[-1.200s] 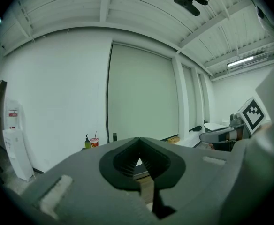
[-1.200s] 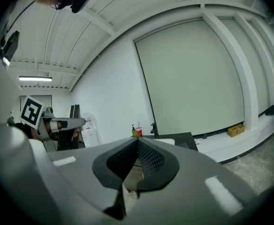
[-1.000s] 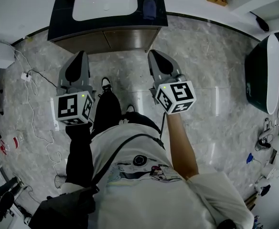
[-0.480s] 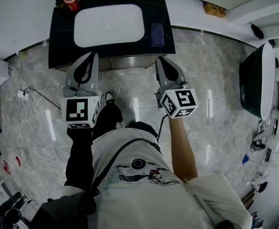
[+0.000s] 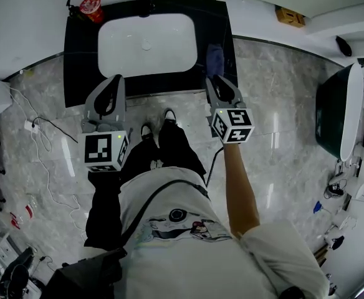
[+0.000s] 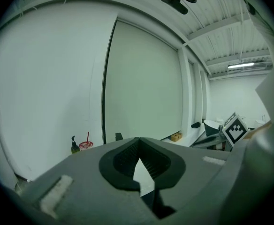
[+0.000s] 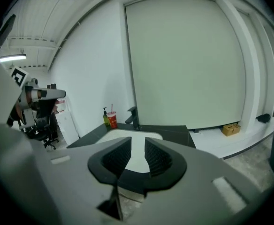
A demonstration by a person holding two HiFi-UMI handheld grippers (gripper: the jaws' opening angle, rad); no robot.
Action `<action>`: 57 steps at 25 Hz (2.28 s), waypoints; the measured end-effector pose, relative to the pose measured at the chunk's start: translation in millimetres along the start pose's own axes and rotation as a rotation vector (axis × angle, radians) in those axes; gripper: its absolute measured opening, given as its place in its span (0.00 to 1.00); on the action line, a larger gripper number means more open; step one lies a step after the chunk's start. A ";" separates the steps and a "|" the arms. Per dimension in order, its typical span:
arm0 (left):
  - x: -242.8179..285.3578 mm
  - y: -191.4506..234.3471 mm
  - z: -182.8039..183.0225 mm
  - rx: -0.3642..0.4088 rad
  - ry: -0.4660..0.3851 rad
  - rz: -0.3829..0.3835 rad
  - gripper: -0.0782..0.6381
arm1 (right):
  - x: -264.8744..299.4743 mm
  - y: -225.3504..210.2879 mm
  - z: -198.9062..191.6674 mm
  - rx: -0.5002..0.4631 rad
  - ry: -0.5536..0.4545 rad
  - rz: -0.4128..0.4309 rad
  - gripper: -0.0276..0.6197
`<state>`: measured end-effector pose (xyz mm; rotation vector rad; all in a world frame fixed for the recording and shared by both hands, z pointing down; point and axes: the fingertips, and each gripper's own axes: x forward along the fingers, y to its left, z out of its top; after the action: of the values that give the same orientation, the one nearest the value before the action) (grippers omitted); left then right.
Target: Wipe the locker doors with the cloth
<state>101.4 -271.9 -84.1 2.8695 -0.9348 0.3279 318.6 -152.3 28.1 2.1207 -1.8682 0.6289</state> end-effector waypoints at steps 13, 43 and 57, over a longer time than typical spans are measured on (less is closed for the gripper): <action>109.9 -35.5 -78.2 -0.123 0.219 0.001 0.11 | 86.8 -85.0 -57.8 -0.024 0.251 0.039 0.17; 123.9 -25.1 -105.8 -0.158 0.319 0.076 0.11 | 173.0 -127.0 -155.3 -0.043 0.596 -0.008 0.22; 69.6 -32.5 -126.3 -0.173 0.323 0.110 0.11 | 122.4 -123.3 -114.4 0.038 0.372 -0.015 0.22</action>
<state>153.8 -264.4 53.9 2.5135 -1.0033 0.6624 432.8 -189.4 198.0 1.8779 -1.6449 0.9845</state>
